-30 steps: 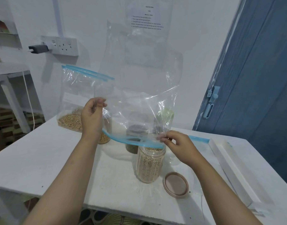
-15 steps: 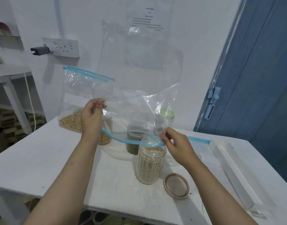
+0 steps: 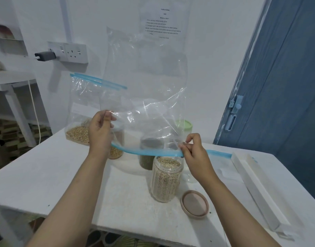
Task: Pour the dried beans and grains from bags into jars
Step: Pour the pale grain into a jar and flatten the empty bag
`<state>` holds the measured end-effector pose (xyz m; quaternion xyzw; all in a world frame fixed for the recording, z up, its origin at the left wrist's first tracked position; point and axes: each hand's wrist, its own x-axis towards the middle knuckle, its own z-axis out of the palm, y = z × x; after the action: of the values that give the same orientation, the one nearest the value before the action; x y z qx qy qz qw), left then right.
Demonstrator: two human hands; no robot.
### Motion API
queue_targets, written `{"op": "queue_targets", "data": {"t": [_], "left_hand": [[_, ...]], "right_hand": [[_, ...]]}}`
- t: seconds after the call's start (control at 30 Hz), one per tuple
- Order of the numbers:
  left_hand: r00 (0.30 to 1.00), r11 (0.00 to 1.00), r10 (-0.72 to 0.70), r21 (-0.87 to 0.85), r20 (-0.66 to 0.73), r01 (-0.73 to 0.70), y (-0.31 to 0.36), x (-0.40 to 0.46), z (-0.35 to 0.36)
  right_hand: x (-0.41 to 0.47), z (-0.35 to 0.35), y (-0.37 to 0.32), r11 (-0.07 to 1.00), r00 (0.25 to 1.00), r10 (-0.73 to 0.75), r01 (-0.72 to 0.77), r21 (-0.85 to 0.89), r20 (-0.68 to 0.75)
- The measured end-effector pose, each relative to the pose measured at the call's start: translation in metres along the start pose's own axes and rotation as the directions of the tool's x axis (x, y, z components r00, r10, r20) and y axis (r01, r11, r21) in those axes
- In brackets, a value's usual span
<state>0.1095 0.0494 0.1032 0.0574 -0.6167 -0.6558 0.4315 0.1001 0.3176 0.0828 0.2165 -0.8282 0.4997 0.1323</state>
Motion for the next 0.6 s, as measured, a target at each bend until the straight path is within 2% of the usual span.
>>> {"op": "queue_targets", "data": {"t": [0.1, 0.37, 0.5, 0.6], "left_hand": [[1.000, 1.000, -0.010, -0.004, -0.005, 0.010, 0.001, 0.000, -0.001], [1.000, 1.000, -0.004, -0.025, -0.028, 0.004, -0.002, 0.001, -0.006], [1.000, 1.000, 0.008, -0.025, -0.020, -0.008, -0.004, 0.000, -0.005], [1.000, 0.999, 0.004, -0.037, -0.009, -0.004, -0.005, -0.001, -0.003]], "right_hand": [[0.002, 0.004, 0.001, 1.000, 1.000, 0.011, -0.011, -0.001, 0.006], [-0.001, -0.004, 0.003, 0.979, 0.987, 0.063, -0.091, 0.184, 0.148], [-0.006, -0.009, 0.009, 0.990, 0.990, 0.011, -0.030, 0.135, 0.142], [-0.007, -0.010, 0.012, 0.985, 0.994, -0.018, -0.001, 0.171, 0.111]]}}
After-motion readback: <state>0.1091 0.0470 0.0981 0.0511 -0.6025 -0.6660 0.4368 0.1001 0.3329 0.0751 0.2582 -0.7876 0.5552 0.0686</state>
